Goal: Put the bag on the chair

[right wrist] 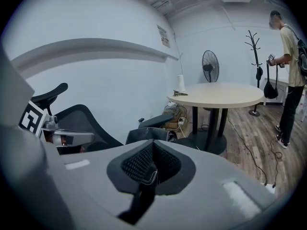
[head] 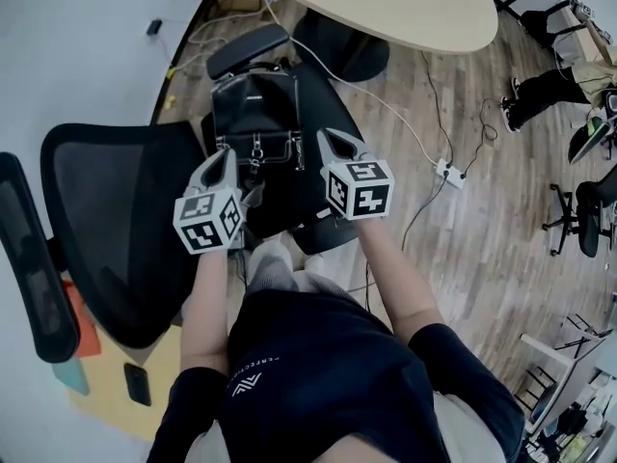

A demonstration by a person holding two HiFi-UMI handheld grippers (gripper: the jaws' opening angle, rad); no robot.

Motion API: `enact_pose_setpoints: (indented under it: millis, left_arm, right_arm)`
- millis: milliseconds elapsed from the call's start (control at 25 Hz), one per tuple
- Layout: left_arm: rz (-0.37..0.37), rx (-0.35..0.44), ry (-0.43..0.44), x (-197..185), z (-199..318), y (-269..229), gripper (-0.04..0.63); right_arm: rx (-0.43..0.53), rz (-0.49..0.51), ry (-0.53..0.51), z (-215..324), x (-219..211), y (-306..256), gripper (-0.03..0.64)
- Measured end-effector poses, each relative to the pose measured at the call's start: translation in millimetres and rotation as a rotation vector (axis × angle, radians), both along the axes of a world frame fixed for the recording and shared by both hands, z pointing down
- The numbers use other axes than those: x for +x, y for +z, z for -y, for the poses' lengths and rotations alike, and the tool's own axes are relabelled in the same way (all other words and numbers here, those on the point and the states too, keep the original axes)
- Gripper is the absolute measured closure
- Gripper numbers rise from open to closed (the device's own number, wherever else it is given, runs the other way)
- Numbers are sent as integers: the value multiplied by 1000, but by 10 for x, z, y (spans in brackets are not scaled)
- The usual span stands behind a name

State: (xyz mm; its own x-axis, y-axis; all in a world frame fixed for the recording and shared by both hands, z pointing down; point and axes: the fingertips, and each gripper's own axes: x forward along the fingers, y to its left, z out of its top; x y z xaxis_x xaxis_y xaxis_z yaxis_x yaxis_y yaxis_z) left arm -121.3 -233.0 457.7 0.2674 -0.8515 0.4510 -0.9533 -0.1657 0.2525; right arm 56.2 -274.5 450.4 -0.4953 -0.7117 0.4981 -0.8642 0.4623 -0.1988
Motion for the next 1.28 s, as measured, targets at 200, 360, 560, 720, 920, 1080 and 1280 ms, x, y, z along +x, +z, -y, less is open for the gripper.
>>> enact_pose_setpoints:
  millis: [200, 360, 560, 720, 920, 1080, 1280]
  left_arm:
    - [7, 6, -12, -56, -103, -71, 578]
    - [18, 4, -12, -75, -182, -104, 578]
    - [-2, 7, -40, -106, -257, -121, 578]
    - [-8, 0, -44, -101, -307, -111, 578]
    - [-13, -12, -53, -131, -347, -88, 578]
    - [-22, -25, -56, -143, -369, -41, 578]
    - [-21, -37, -49, -128, -371, -15, 578]
  right_arm:
    - [0, 6, 4, -128, 39, -34, 615]
    - [-4, 13, 8, -220, 87, -42, 615]
    - [-11, 27, 22, -305, 134, -59, 615]
    - [-16, 35, 22, -354, 144, -63, 615]
    - [-29, 33, 24, -383, 138, -41, 615]
    - [-39, 29, 26, -402, 138, -9, 615]
    - [-47, 29, 25, -401, 138, 7, 615]
